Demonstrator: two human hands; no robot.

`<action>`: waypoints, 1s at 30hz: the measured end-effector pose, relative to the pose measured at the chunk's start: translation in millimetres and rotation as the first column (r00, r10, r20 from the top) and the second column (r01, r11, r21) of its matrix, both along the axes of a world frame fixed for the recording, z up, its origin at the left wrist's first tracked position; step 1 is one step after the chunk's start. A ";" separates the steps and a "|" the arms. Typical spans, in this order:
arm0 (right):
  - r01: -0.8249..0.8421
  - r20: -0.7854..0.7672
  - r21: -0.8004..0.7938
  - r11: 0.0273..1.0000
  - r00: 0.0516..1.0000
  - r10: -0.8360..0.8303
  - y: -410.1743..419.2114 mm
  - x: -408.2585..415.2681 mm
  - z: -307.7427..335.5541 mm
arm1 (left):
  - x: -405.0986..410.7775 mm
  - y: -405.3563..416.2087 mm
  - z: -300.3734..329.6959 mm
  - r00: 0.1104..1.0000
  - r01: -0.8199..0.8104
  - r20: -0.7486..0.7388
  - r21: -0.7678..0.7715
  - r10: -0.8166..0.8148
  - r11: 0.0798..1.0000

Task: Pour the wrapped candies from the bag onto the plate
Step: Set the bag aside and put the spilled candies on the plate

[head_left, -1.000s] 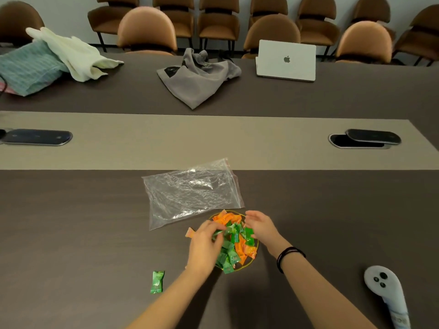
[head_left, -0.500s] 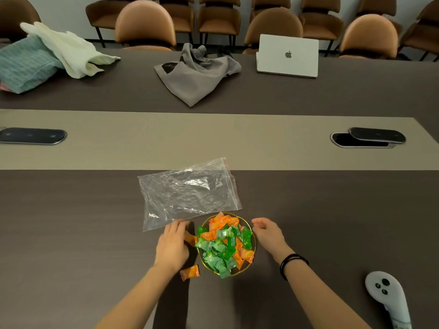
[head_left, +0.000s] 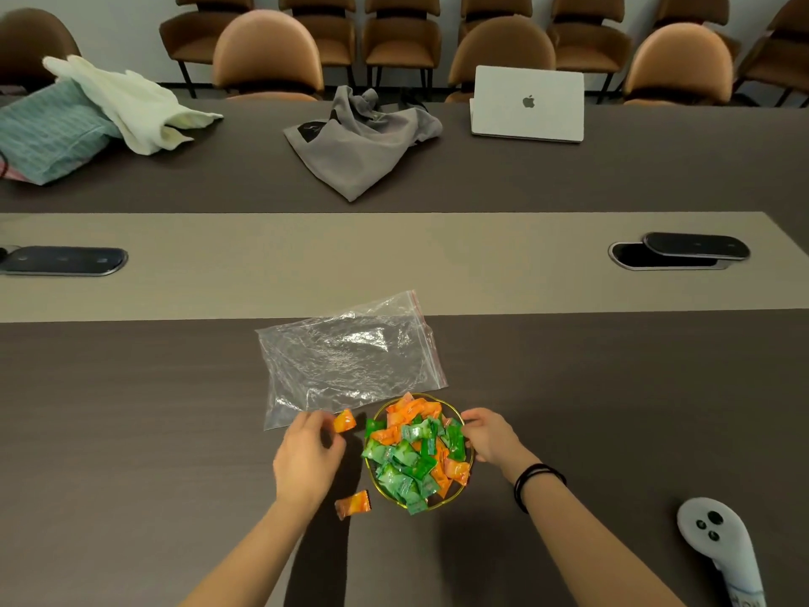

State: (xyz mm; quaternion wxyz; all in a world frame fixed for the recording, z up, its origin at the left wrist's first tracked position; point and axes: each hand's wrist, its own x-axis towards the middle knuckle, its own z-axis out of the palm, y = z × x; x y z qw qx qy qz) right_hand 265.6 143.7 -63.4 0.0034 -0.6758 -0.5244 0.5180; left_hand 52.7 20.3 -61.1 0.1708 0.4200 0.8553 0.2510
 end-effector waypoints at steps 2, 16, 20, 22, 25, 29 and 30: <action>0.000 -0.004 -0.006 1.000 1.000 0.000 0.3 -1.1 -0.1 | 15.4 7.2 3.3 0.983 0.171 -0.084 0.081 -0.165 0.982; -0.052 0.028 0.057 0.997 0.998 0.051 -2.9 -7.1 5.6 | -20.6 -60.4 -2.4 0.989 0.095 -0.066 -0.382 -0.130 0.919; -0.072 0.043 0.075 0.995 0.997 0.069 -5.3 -9.1 8.4 | -7.8 -67.5 -3.0 0.989 0.101 -0.044 -0.485 -0.140 0.869; -0.078 0.044 0.074 0.994 0.996 0.075 -6.0 -8.7 8.0 | -4.2 -67.4 -4.2 0.993 0.091 -0.014 -0.511 -0.115 0.855; -0.074 0.043 0.052 0.996 0.997 0.072 -7.4 -8.1 9.6 | -2.3 -67.4 -6.7 0.997 0.072 0.004 -0.516 -0.082 0.853; -0.069 0.040 0.028 0.997 0.997 0.068 -12.1 -6.9 14.1 | -1.4 -69.8 -11.0 0.999 0.053 0.013 -0.473 -0.053 0.879; -0.068 0.045 0.027 0.997 0.997 0.067 -14.0 -6.5 13.8 | -1.6 -71.0 -12.1 0.999 0.049 0.014 -0.462 -0.048 0.885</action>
